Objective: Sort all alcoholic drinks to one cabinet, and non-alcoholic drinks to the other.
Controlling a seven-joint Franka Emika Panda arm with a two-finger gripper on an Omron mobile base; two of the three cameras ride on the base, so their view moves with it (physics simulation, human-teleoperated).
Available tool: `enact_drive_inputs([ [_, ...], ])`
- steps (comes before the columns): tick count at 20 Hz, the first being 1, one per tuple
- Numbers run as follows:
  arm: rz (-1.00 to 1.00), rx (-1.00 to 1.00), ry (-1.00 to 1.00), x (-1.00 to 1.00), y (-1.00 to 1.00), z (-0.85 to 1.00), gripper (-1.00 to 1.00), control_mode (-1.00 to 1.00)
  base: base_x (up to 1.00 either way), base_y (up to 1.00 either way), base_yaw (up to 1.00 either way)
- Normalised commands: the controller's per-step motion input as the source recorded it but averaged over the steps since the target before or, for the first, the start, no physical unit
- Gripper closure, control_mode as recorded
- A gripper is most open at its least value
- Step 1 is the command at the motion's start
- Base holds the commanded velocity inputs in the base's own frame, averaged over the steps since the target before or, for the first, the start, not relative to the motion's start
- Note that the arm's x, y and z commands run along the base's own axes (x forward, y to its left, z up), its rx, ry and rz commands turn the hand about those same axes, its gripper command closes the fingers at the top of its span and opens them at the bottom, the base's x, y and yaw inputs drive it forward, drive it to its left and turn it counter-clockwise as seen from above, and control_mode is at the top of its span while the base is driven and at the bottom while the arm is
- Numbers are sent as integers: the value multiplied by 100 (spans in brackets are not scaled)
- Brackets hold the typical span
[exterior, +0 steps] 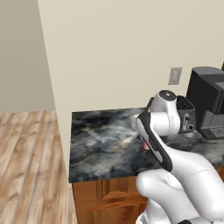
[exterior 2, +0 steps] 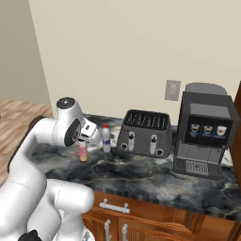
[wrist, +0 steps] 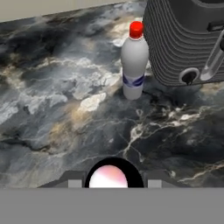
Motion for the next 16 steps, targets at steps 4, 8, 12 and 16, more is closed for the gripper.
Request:
enact_drive_inputs([
  [4, 0, 0, -4, -38, 0, 92, 100, -100, 0, 0, 0],
  [8, 0, -2, -6, -25, 0, 91, 100, -100, 0, 0, 0],
  [12, 1, -2, -9, -18, 0, 85, 100, -100, 0, 0, 0],
  [16, 5, -5, -11, -3, 0, 67, 100, -100, 0, 0, 0],
])
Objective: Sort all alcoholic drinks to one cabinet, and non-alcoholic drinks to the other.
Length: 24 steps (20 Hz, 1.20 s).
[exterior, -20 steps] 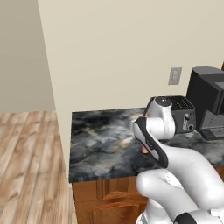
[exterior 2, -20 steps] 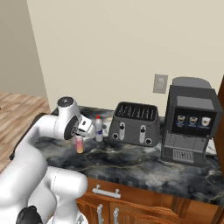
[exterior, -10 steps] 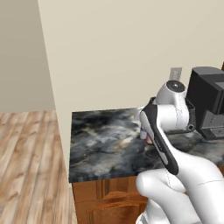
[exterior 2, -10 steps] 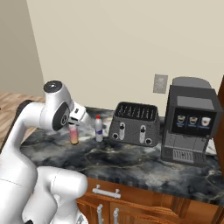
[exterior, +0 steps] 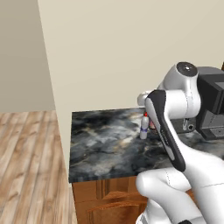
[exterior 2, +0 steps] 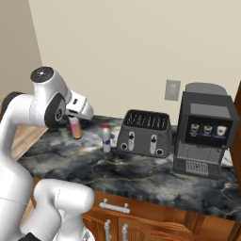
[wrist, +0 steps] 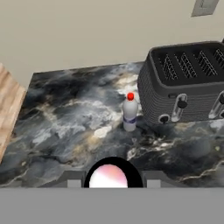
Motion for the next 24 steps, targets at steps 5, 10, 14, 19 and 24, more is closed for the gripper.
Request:
enact_drive_inputs([
  [5, 3, -10, -13, -19, -1, 73, 100, -100, 0, 0, 0],
  [10, 11, -4, -12, -25, -18, 22, 100, -100, 0, 0, 0],
  [14, 20, -2, -7, -21, -25, 0, 100, -100, 0, 0, 0],
  [19, 4, 0, 0, -24, -6, 0, 100, 100, -8, 0, 0],
  [24, 0, 0, 0, 0, 0, 0, 100, 100, -68, 0, 7],
])
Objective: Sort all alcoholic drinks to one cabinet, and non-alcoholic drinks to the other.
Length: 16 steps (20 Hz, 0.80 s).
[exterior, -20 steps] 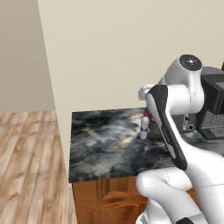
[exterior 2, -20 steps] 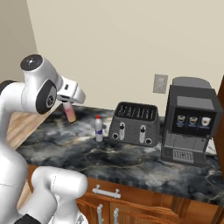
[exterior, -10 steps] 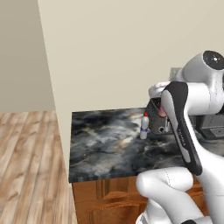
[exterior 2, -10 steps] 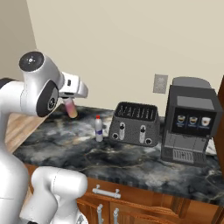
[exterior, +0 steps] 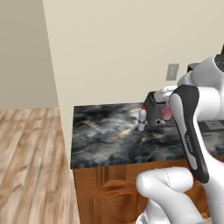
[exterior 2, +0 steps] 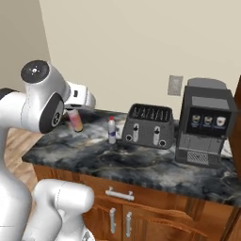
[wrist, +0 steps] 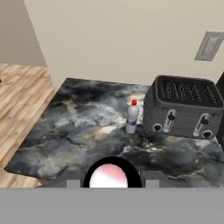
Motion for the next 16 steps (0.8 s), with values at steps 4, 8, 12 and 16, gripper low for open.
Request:
enact_drive_inputs([
  [4, 0, 0, 0, 0, 0, 0, 100, 100, -84, 1, 38],
  [8, 0, 0, 0, 0, 0, 0, 100, 100, -52, 1, 60],
  [12, 0, 0, 0, 0, 0, 0, 100, 100, -36, 0, 74],
  [16, 0, 0, 0, 0, 0, 0, 100, 100, -30, 0, 77],
])
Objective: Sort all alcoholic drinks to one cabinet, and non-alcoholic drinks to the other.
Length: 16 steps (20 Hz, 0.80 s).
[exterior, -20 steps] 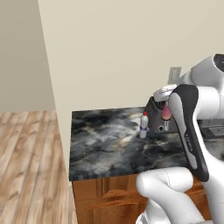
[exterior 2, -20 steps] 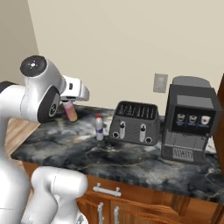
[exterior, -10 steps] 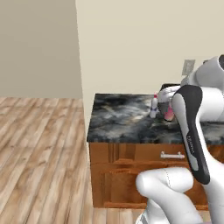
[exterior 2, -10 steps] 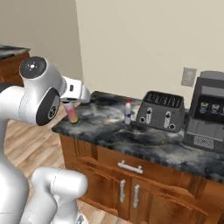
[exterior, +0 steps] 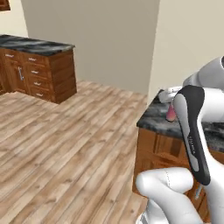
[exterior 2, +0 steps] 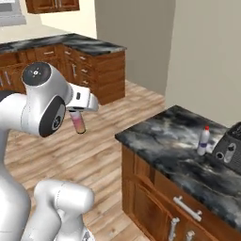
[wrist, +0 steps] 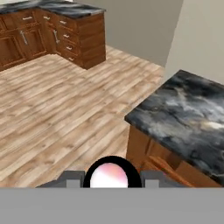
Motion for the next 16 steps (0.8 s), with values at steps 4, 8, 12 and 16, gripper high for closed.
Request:
enact_drive_inputs([
  [4, 0, 0, 0, 0, 0, 0, 100, 100, -17, 0, 76],
  [8, 0, 0, 0, 0, 0, 0, 100, 100, -4, 4, 73],
  [12, 0, 0, 0, 0, 0, 0, 100, 100, 0, 4, 70],
  [16, 0, 0, 0, 0, 0, 0, 100, 100, 0, 4, 65],
])
